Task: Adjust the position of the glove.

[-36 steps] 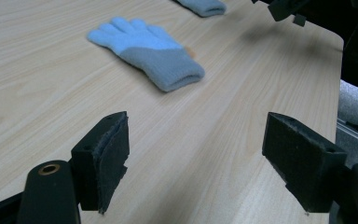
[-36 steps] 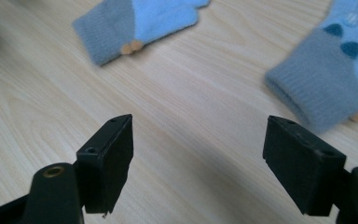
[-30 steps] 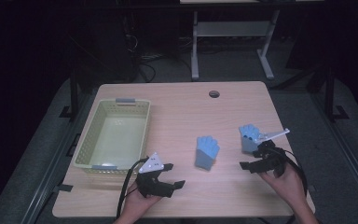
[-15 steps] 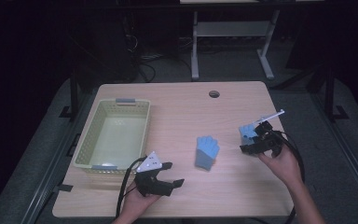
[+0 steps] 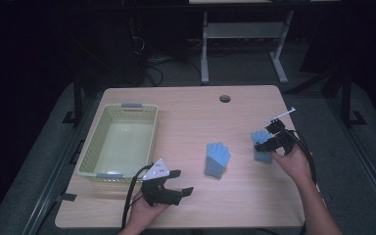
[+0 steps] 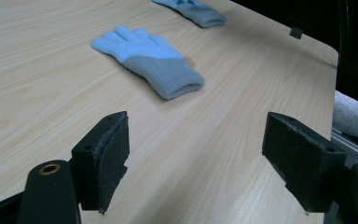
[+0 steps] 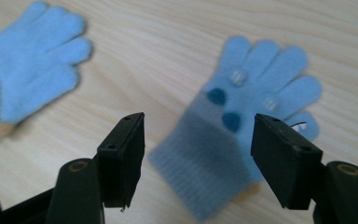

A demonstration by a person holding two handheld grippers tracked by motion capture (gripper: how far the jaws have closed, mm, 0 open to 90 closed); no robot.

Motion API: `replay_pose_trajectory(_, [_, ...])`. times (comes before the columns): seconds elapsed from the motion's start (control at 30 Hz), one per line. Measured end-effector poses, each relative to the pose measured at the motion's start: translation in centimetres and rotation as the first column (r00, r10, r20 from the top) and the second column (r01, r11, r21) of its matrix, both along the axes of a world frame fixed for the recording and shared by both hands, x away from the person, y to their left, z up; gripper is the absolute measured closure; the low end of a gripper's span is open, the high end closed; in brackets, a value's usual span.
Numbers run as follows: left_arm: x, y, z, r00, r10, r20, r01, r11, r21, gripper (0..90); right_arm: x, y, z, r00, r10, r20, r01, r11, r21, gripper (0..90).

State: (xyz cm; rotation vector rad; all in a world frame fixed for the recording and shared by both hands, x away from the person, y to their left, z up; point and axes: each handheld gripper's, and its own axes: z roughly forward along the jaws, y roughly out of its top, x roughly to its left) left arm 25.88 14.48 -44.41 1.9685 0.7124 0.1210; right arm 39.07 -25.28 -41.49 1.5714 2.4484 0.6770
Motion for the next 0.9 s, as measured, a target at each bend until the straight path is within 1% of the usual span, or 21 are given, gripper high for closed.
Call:
replay_pose_trajectory(0.03, [0.0, 0.0, 0.0, 1.0, 0.0, 0.0, 0.0, 1.0, 0.0, 22.8, 0.2, 0.0, 0.0, 1.0, 0.001, -0.001, -0.001, 1.0, -0.011, 36.2])
replay_pose_trajectory(0.1, [0.0, 0.0, 0.0, 1.0, 0.001, -0.002, -0.001, 1.0, -0.001, 22.8, 0.7, 0.0, 0.0, 0.9998, -0.017, -0.011, 0.017, 0.999, -0.03, 38.4])
replay_pose_trajectory(0.13, [0.0, 0.0, 0.0, 1.0, 0.003, -0.004, -0.003, 1.0, -0.004, 22.8, 0.9, 0.0, 0.0, 0.9997, -0.019, -0.017, 0.019, 0.999, -0.034, 39.4])
replay_pose_trajectory(0.2, [0.0, 0.1, 0.1, 1.0, 0.003, 0.0, -0.003, 1.0, -0.007, 22.8, 1.2, 0.0, -0.2, 0.9994, -0.032, -0.011, 0.032, 0.999, -0.031, 43.3])
replay_pose_trajectory(0.23, [0.0, 0.1, 0.1, 1.0, 0.003, 0.0, -0.003, 1.0, -0.007, 22.8, 1.4, 0.0, -0.3, 0.9989, -0.043, -0.02, 0.043, 0.999, -0.034, 44.3])
replay_pose_trajectory(0.27, [0.0, 0.2, 0.1, 1.0, 0.004, 0.0, -0.004, 1.0, -0.004, 22.8, 1.6, 0.0, -0.5, 0.9981, -0.053, -0.03, 0.052, 0.998, -0.047, 45.8])
replay_pose_trajectory(0.3, [0.0, 0.2, 0.1, 1.0, 0.004, 0.0, -0.004, 1.0, -0.004, 22.8, 1.6, 0.0, -0.5, 0.9981, -0.053, -0.03, 0.052, 0.998, -0.047, 45.8])
replay_pose_trajectory(0.33, [0.0, 0.2, 0.1, 1.0, 0.007, -0.002, -0.007, 0.9999, -0.008, 22.8, 1.9, 0.0, -1.1, 0.9967, -0.065, -0.049, 0.061, 0.995, -0.075, 49.0])
replay_pose_trajectory(0.4, [0.1, 0.2, 0.0, 1.0, 0.007, -0.004, -0.007, 1.0, -0.005, 22.8, 2.1, 0.0, -1.5, 0.9963, -0.068, -0.053, 0.062, 0.993, -0.1, 50.7])
replay_pose_trajectory(0.5, [0.1, 0.1, 0.0, 1.0, 0.005, -0.004, -0.005, 1.0, -0.002, 22.8, 2.2, 0.0, -1.7, 0.9956, -0.077, -0.054, 0.071, 0.992, -0.106, 51.3])
replay_pose_trajectory(0.53, [0.1, 0.1, 0.0, 1.0, 0.003, -0.001, -0.003, 1.0, 0.002, 22.8, 2.3, 0.0, -2.0, 0.9951, -0.079, -0.059, 0.072, 0.991, -0.109, 53.9])
replay_pose_trajectory(0.6, [0.0, 0.0, 0.0, 1.0, 0.004, 0.003, -0.004, 1.0, 0.003, 22.8, 2.4, 0.2, -2.6, 0.9935, -0.074, -0.087, 0.062, 0.989, -0.133, 56.1])
replay_pose_trajectory(0.67, [0.0, 0.0, 0.0, 1.0, 0.008, 0.002, -0.008, 1.0, 0.002, 22.8, 2.4, 0.2, -2.7, 0.9936, -0.081, -0.079, 0.071, 0.99, -0.126, 59.2])
replay_pose_trajectory(0.73, [0.0, 0.1, 0.0, 1.0, 0.01, 0.001, -0.01, 1.0, 0.002, 22.8, 2.4, 0.4, -2.7, 0.9932, -0.086, -0.078, 0.076, 0.989, -0.13, 62.2])
replay_pose_trajectory(0.77, [0.0, 0.1, 0.0, 1.0, 0.01, 0.001, -0.01, 1.0, 0.002, 22.8, 2.4, 0.4, -2.7, 0.9932, -0.086, -0.078, 0.076, 0.989, -0.13, 62.2])
replay_pose_trajectory(0.8, [0.0, 0.1, 0.1, 1.0, 0.009, 0.001, -0.009, 1.0, 0.001, 22.8, 2.3, 0.5, -2.7, 0.993, -0.088, -0.078, 0.077, 0.988, -0.136, 67.6])
replay_pose_trajectory(0.9, [-0.1, 0.1, 0.2, 0.9999, 0.011, 0.007, -0.011, 0.9999, -0.002, 22.8, 2.2, 0.8, -2.8, 0.9944, -0.085, -0.064, 0.075, 0.988, -0.138, 74.2])
